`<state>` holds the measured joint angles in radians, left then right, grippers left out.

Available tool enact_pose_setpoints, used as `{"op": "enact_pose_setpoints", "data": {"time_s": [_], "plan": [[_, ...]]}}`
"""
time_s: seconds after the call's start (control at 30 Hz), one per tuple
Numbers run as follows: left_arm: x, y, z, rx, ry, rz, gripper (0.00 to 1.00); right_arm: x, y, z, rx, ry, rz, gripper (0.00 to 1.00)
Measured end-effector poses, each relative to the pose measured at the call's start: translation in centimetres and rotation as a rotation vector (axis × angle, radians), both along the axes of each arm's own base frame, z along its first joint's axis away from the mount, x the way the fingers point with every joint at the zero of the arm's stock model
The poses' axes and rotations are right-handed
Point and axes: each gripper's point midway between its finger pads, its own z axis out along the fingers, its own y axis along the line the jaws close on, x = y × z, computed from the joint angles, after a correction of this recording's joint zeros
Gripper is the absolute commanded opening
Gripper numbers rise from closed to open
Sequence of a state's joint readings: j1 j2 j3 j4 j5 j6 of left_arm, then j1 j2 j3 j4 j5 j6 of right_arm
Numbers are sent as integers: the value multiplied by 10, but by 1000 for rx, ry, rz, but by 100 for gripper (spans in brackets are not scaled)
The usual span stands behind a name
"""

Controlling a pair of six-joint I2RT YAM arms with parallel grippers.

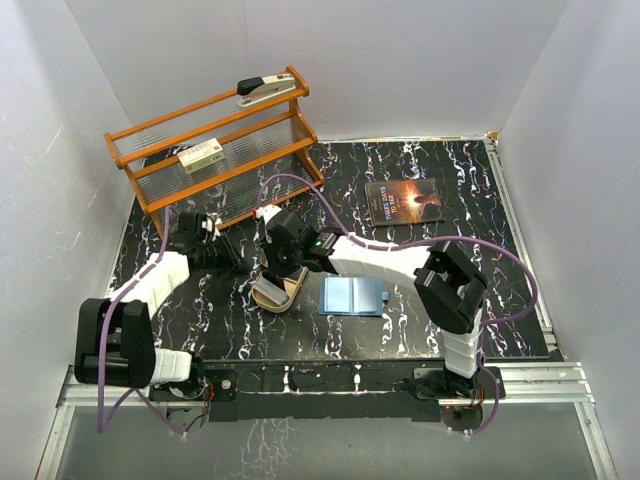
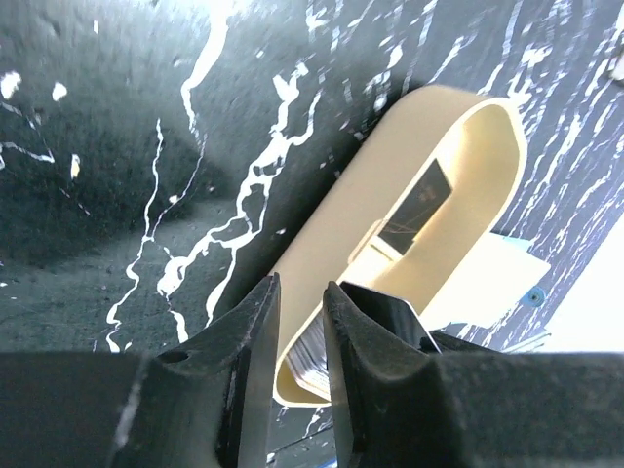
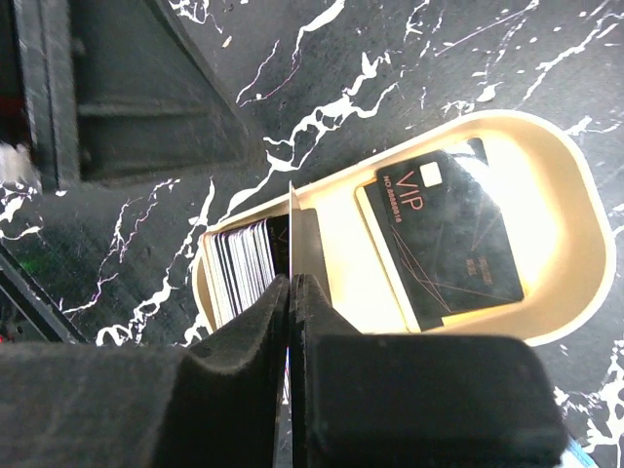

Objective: Put the credit cards into the card holder
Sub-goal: Pick up the credit card from the storage box.

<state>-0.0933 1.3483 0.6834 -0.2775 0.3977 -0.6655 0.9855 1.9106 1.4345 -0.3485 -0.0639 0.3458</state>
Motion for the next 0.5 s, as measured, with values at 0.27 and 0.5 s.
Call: {"op": "enact_pose_setpoints", "data": {"time_s": [0.27, 0.5], "plan": [[16, -1, 46, 11, -174, -58, 36, 1, -17, 38, 49, -59, -60, 0], [8, -27, 89, -155, -288, -163, 45, -16, -56, 65, 120, -59, -163, 0]]}}
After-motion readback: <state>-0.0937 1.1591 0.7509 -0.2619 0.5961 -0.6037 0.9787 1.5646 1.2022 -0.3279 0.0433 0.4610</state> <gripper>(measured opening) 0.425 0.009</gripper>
